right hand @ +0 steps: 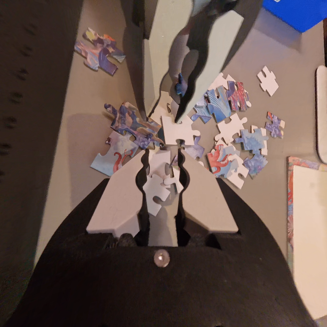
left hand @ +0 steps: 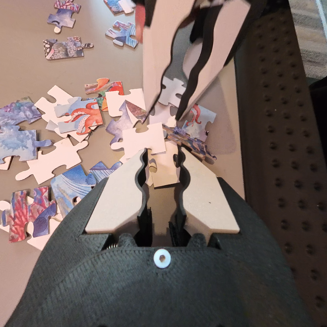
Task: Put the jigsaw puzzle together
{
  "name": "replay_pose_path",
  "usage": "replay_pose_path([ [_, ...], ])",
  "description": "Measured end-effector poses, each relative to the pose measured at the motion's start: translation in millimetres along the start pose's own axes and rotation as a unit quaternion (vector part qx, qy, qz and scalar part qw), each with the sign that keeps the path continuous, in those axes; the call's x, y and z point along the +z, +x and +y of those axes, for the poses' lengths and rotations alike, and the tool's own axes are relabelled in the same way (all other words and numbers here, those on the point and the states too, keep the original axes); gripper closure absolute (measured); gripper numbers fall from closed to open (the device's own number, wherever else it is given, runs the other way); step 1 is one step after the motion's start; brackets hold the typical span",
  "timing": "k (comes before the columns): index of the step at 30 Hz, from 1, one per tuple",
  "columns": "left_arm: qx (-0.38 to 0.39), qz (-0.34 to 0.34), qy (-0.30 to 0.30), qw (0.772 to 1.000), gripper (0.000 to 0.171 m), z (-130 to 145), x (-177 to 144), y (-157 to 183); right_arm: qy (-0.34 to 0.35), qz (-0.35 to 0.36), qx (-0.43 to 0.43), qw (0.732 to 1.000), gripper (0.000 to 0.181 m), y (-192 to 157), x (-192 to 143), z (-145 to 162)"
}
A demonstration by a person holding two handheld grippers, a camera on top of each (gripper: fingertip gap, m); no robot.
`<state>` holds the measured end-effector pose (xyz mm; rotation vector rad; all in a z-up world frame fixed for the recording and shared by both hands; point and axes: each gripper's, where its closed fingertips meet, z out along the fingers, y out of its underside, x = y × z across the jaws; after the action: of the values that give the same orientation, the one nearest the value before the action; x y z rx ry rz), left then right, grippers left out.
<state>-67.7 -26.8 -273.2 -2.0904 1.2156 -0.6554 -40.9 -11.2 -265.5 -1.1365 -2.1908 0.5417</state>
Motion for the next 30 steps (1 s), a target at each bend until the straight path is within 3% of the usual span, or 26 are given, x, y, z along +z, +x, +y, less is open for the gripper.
replay_pose_path([
  [6,-0.006,0.013,0.005,1.000,0.139,0,3,2,0.000,0.023,-0.063,0.998,0.166,4,14,-10],
  [9,-0.006,0.010,0.006,1.000,0.139,-1,3,0,-0.016,0.022,-0.073,0.997,0.160,8,18,-6],
  [12,-0.012,0.008,0.010,1.000,0.139,0,1,-4,-0.017,0.017,-0.086,0.996,0.176,4,22,-5],
  [17,-0.015,0.016,0.023,0.999,0.138,-3,-4,-4,-0.001,0.041,-0.098,0.994,0.181,10,12,-12],
  [25,-0.004,0.008,0.023,1.000,0.138,-5,-8,-6,0.040,-0.001,-0.019,0.999,0.181,14,-16,-9],
  [30,0.010,-0.004,0.009,1.000,0.137,-3,-7,-7,0.082,-0.049,0.100,0.990,0.181,33,-58,0],
])
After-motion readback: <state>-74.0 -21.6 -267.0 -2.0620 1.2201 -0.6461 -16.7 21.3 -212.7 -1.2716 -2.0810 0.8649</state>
